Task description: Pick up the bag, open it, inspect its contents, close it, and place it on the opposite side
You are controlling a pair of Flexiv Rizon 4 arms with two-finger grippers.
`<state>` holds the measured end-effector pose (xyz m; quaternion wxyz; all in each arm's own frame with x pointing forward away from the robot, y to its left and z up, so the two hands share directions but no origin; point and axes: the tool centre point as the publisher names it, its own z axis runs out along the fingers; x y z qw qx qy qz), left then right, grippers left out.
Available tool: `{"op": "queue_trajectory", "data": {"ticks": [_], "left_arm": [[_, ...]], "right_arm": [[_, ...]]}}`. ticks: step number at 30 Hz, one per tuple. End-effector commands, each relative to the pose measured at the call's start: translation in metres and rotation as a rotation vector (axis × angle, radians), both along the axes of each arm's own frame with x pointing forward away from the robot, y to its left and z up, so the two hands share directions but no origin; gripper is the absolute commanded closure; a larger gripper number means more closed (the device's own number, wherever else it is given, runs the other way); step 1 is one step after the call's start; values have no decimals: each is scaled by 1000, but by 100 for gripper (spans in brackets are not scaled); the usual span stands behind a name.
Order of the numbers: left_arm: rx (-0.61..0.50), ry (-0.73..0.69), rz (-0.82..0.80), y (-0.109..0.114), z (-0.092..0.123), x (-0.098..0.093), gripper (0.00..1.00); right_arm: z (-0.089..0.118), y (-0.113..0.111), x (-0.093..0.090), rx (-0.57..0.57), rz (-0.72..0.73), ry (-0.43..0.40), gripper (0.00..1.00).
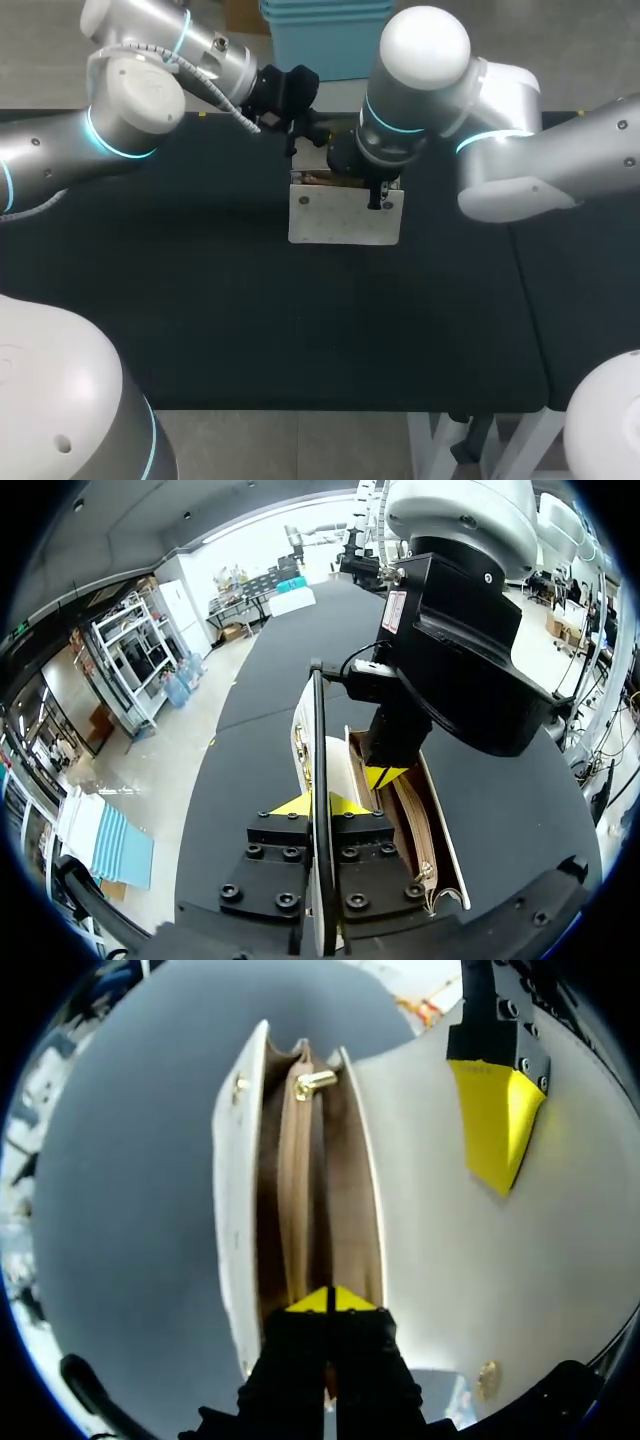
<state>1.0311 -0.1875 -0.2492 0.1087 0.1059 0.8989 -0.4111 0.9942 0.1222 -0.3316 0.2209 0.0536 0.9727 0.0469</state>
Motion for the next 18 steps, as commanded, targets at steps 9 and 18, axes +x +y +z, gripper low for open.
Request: {"op": "queue_trajectory", "data": {"ticks": [9,18], "left_arm": [[-23,-4,9,4,-3,4,100],[-29,-9,-1,2,-3,3,100]], "right_arm": [[-24,5,-26,44,50,45,100],[-26,4,-25,46,50,66,87]]}}
